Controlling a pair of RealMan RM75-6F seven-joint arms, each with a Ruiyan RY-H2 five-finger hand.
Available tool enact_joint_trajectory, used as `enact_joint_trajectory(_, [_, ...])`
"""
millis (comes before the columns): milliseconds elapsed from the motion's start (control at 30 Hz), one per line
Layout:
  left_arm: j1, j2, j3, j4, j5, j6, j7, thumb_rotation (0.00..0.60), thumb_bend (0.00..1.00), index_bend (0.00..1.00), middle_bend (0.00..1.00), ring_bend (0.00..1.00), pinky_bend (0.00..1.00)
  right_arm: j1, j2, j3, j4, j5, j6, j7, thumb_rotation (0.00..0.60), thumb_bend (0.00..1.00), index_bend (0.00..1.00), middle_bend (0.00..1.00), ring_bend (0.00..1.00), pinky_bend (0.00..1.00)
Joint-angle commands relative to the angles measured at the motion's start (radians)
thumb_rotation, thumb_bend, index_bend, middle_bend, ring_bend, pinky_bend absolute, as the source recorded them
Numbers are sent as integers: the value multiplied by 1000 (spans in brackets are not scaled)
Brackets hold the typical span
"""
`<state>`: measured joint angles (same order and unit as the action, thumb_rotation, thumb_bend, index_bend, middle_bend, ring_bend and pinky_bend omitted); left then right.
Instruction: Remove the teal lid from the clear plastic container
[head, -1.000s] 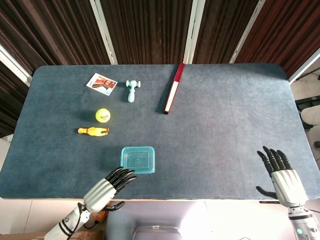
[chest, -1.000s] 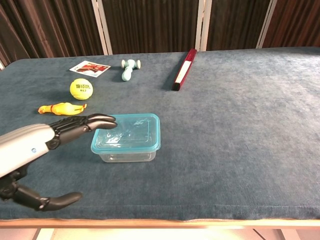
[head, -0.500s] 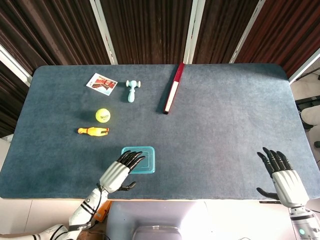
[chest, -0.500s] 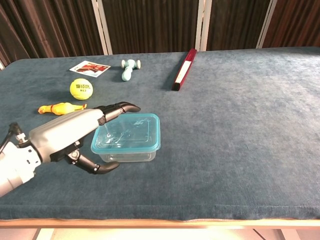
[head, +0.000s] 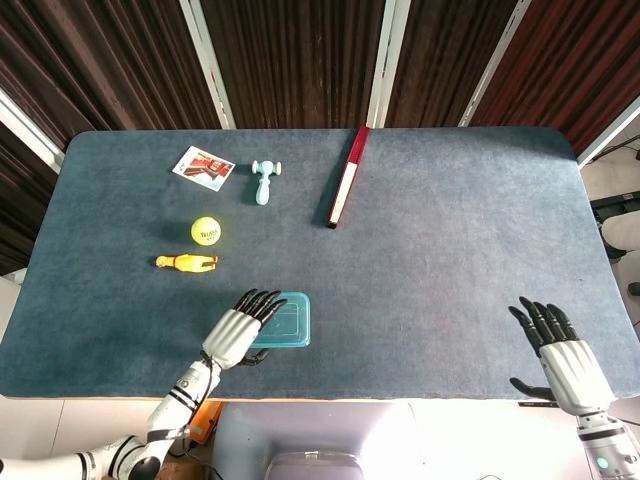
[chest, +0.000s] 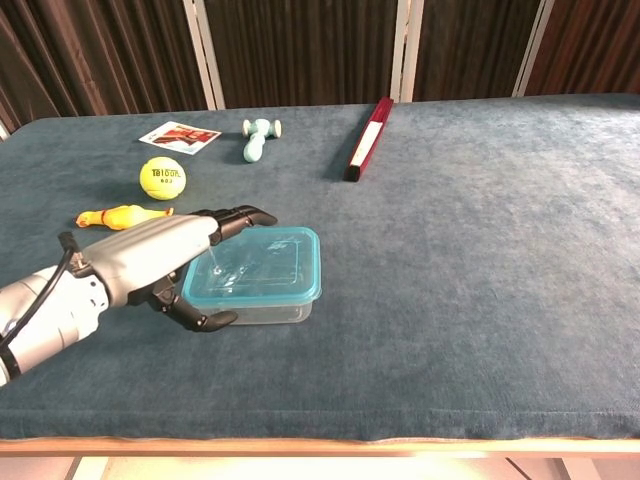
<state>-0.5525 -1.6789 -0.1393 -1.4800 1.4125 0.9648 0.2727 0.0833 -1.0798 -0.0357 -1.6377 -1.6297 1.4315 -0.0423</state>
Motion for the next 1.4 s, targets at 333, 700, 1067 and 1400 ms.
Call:
enact_joint_trajectory(333, [-67, 61, -29, -71, -149, -106, 16, 600, 282, 0, 0, 0, 0, 5, 2, -3, -6, 5, -13, -6, 600, 187, 0, 0, 0, 0])
enact_joint_trajectory(700, [-110, 61, -31, -59, -209, -125, 1, 600, 285, 0, 0, 0, 0, 5, 3, -3, -9, 6, -14, -10, 600, 186, 0, 0, 0, 0])
enact_joint_trajectory(1067, [-143, 71, -28, -49, -282, -140, 9, 600, 291, 0, 0, 0, 42, 8, 1, -4, -8, 7, -19, -13, 600, 187, 0, 0, 0, 0])
enact_joint_trajectory(1400, [-151, 54, -4, -12, -279, -140, -39, 600, 299, 0, 428, 359, 422, 8, -4, -8, -9, 1, -20, -27, 600, 187, 0, 0, 0, 0])
